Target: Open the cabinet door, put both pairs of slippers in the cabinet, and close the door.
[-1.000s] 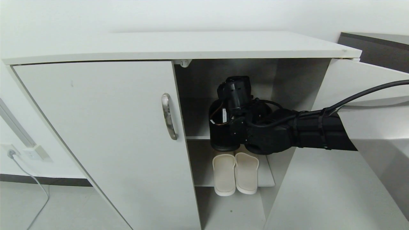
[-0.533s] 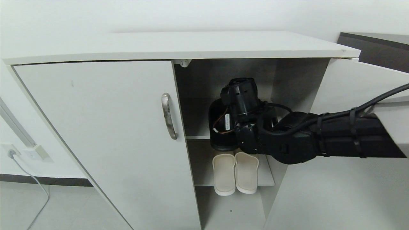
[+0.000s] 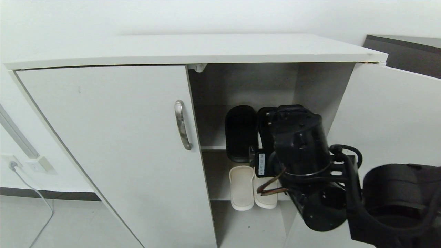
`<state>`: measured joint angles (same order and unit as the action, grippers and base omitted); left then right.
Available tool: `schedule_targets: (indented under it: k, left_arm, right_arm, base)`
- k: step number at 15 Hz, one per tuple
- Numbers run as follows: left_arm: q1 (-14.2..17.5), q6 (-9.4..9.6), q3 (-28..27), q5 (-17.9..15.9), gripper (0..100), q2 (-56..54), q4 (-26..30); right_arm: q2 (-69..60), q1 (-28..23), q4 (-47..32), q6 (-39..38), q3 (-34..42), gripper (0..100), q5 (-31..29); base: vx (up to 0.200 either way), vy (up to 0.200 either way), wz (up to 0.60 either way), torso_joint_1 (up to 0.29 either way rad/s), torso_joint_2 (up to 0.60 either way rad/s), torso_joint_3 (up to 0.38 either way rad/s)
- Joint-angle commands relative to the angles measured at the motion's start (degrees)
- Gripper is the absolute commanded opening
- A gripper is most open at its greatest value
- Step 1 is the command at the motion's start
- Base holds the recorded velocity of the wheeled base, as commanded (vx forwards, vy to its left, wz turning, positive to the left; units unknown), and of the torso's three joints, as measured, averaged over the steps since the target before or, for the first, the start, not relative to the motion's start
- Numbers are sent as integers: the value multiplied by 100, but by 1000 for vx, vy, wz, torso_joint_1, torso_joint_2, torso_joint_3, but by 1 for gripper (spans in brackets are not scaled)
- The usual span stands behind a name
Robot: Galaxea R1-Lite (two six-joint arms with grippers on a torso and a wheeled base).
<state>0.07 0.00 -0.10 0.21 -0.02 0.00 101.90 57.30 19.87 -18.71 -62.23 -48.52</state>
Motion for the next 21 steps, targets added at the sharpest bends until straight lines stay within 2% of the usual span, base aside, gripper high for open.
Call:
schedule_targets:
  k: [1, 10, 21]
  left_arm:
    - [1, 9, 1, -3, 0, 2, 0]
    - [1, 9, 1, -3, 0, 2, 0]
    - [1, 0, 1, -3, 0, 2, 0]
  right_arm:
    - [-496, 177, 228, 105, 528, 0, 18]
    - [-338, 194, 254, 69, 581, 0, 27]
    - [-258, 194, 421, 105, 713, 0, 35]
  base:
    - [0, 0, 0, 0, 0, 0]
    - [0, 0, 0, 0, 0, 0]
    - [-200, 0, 0, 3, 1, 1]
